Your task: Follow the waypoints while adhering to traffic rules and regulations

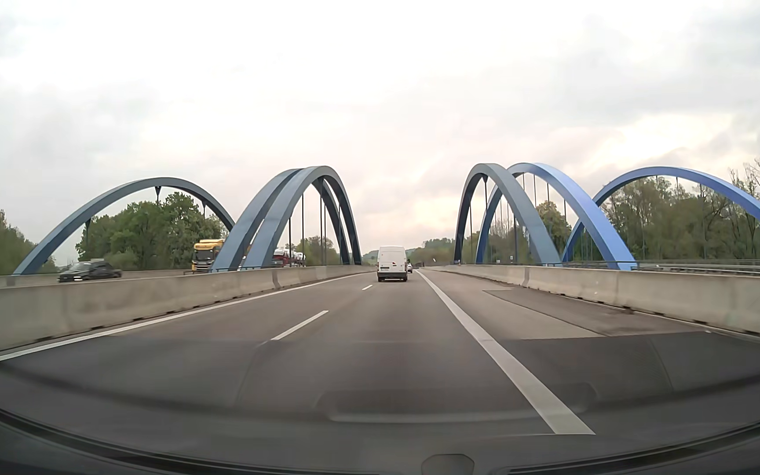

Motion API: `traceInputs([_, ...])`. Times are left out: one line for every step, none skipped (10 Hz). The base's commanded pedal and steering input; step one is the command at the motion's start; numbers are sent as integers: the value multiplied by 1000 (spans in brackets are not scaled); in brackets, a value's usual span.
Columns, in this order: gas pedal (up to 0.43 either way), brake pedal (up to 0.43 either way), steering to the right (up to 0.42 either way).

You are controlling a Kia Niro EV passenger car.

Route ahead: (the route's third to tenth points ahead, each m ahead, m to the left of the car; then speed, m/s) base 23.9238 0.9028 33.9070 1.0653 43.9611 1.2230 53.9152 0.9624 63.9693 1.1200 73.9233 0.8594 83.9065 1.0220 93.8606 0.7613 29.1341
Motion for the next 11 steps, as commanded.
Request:
traceInputs([157,0,-3])
traceInputs([157,0,-3])
traceInputs([157,0,-3])
traceInputs([157,0,-3])
traceInputs([157,0,-3])
traceInputs([169,0,-3])
traceInputs([169,0,-3])
traceInputs([169,0,-3])
traceInputs([169,0,-3])
traceInputs([169,0,-3])
traceInputs([169,0,-3])
